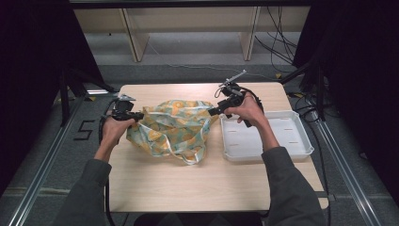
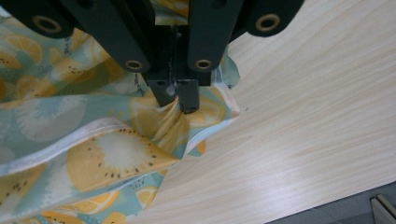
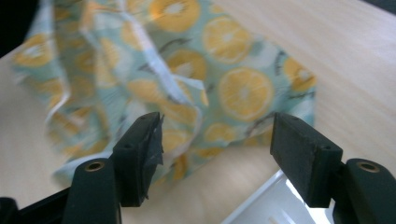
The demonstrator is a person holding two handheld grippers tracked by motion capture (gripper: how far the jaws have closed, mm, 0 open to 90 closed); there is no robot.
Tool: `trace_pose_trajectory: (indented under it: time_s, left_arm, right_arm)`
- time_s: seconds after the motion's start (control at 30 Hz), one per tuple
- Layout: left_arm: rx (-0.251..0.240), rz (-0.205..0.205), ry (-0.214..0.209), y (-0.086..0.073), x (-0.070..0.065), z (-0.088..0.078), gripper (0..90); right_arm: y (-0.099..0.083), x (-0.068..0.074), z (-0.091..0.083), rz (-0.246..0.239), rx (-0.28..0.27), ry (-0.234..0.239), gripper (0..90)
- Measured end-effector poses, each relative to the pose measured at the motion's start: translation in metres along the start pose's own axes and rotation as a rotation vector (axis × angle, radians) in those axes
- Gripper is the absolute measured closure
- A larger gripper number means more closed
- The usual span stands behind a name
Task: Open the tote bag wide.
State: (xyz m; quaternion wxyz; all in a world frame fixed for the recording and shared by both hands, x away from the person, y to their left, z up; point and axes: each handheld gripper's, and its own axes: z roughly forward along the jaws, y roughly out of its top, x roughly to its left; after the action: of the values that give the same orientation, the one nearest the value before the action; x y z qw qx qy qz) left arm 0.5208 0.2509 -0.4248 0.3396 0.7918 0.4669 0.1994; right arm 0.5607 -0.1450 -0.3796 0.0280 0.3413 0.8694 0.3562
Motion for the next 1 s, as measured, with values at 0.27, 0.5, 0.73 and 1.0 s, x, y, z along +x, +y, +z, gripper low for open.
trace_pose_trajectory:
  time_s: [0.27,0.5,0.73,1.0]
  left_arm:
    - [0.005,0.007,-0.003,0.009,-0.004,-0.005,88.9]
    - [0.005,0.019,-0.010,0.012,-0.008,-0.007,88.9]
    - [-0.005,0.019,-0.018,0.012,-0.007,-0.012,88.8]
    - [-0.015,0.030,-0.024,0.013,-0.009,-0.017,88.8]
  right_arm:
    - [-0.006,0.015,-0.040,-0.068,-0.124,0.025,34.6]
    - [0.003,0.073,-0.024,-0.241,-0.181,0.022,34.8]
    - [0.012,0.100,0.017,-0.297,-0.110,0.014,34.0]
    - [0.005,0.103,0.061,-0.351,-0.042,-0.075,27.9]
